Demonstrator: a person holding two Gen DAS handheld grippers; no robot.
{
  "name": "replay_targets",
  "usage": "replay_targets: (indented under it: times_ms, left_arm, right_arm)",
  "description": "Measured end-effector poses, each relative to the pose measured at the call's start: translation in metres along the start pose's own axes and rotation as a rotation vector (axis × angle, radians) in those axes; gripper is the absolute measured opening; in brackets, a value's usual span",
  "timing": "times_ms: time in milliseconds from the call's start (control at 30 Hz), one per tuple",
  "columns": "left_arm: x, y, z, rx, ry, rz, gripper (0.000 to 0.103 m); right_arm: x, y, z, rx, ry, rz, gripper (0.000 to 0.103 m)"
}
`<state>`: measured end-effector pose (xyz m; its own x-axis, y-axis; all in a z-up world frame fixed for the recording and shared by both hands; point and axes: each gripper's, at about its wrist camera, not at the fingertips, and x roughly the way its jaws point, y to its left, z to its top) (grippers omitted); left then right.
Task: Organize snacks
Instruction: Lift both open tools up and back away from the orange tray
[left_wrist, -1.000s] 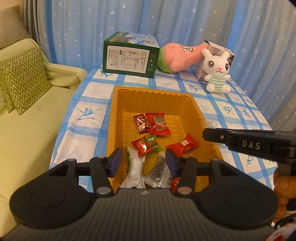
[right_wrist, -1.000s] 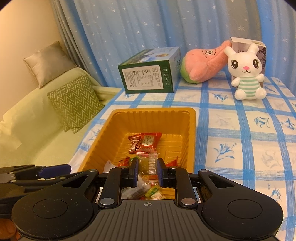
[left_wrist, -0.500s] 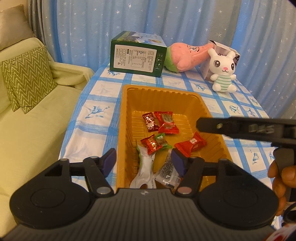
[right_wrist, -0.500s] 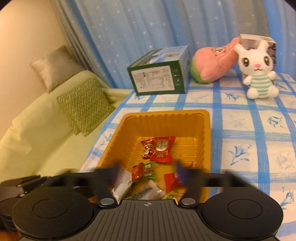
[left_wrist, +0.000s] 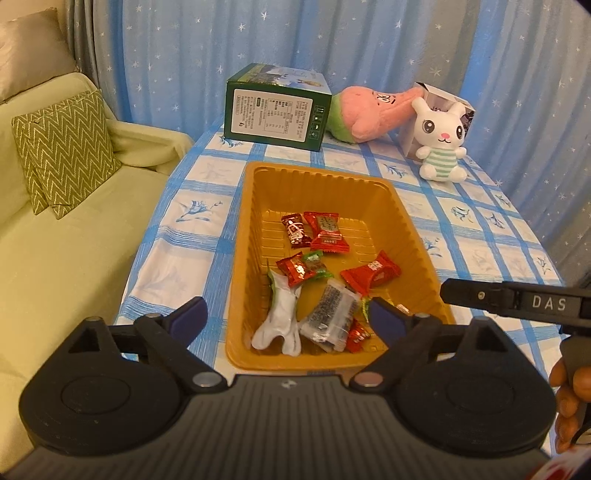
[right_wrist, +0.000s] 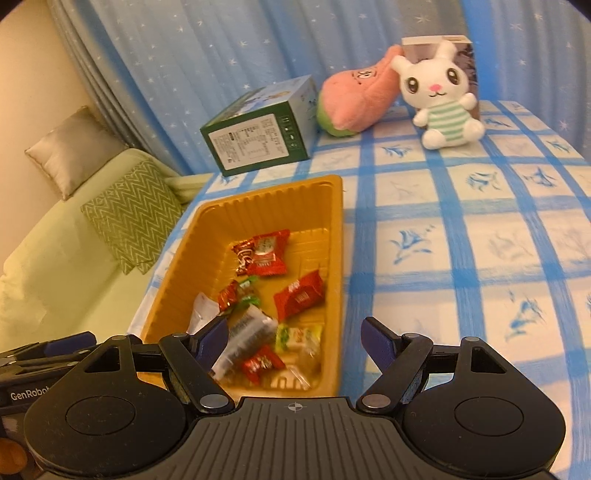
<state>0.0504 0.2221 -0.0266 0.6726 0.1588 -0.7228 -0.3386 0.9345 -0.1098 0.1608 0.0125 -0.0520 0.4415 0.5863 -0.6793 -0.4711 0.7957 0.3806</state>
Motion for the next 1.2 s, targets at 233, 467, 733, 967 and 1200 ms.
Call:
replay_targets:
  times_ms: [233, 467, 733, 967, 1200]
  left_arm:
    - [-0.019, -0.010, -0.006, 0.000, -0.016, 0.011, 0.103]
    - [-0.039, -0.021, -0.011, 0.009, -0.038, 0.019, 0.103]
    - [-0.060, -0.037, -0.018, 0.018, -0.041, 0.035, 0.103]
    - [-0.077, -0.045, -0.026, -0.002, -0.049, 0.044, 0.103]
    - [-0.095, -0.048, -0.034, -0.021, -0.039, 0.039, 0.103]
  right_arm:
    - [-0.028, 0.003, -0.007, -0.025, -0.020, -0.026, 0.079]
    - [-0.053, 0.009, -0.009, -0.070, -0.046, -0.045, 0.079]
    - [-0.079, 0.013, -0.019, -0.103, -0.066, -0.055, 0.079]
    - [-0.103, 0.012, -0.028, -0.105, -0.079, -0.066, 0.079]
    - [-0.126, 0.013, -0.038, -0.111, -0.087, -0.072, 0.079]
